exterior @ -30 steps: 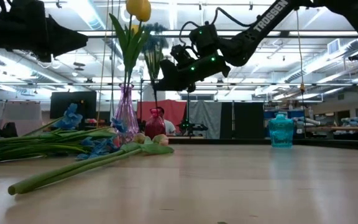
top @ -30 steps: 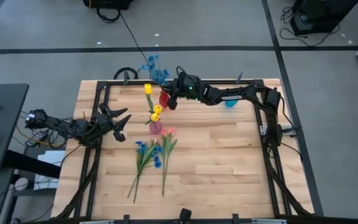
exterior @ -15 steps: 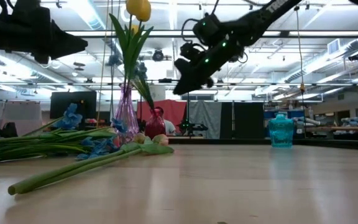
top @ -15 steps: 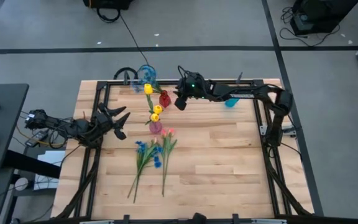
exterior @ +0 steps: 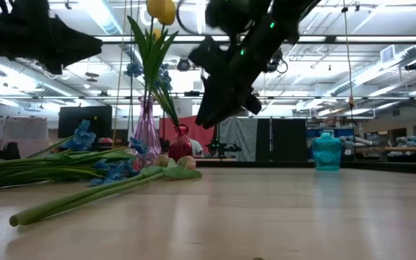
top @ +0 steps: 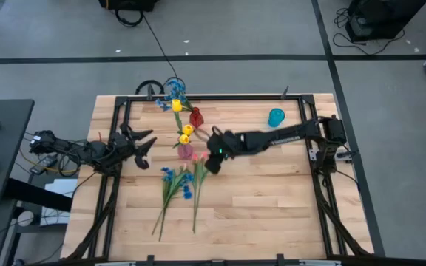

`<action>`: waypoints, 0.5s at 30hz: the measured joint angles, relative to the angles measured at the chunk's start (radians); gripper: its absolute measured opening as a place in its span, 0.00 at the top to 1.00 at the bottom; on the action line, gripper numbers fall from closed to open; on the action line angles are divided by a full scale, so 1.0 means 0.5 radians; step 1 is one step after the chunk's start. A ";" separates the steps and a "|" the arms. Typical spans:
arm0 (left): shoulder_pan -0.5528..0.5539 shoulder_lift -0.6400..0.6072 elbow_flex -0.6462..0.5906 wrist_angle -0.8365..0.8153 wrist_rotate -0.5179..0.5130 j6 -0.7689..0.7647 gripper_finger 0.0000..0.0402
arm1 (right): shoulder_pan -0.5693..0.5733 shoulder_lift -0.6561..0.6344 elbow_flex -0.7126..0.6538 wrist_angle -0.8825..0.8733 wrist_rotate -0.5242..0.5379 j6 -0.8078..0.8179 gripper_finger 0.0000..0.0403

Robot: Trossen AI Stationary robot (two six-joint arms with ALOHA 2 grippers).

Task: Sort flowers into vase by color
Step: Put the left pink tulip into the blue vase

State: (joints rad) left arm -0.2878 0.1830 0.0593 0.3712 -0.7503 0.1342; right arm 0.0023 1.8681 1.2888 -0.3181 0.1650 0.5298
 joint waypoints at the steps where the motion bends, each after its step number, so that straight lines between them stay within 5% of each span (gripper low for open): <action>1: 0.000 0.003 0.000 -0.014 0.070 -0.036 0.59 | 0.058 0.004 0.000 0.011 0.010 0.077 0.71; 8: 0.000 0.032 0.001 -0.231 0.462 -0.549 0.59 | 0.362 0.004 0.000 -0.008 0.059 0.467 0.71; 15: -0.020 0.263 0.000 -0.494 1.298 -1.208 0.59 | 0.459 0.006 -0.001 -0.028 0.117 0.340 0.73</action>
State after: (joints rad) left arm -0.2976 0.3145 0.0593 0.1244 -0.1012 -0.4698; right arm 0.2315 1.8709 1.2884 -0.3324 0.2236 0.6999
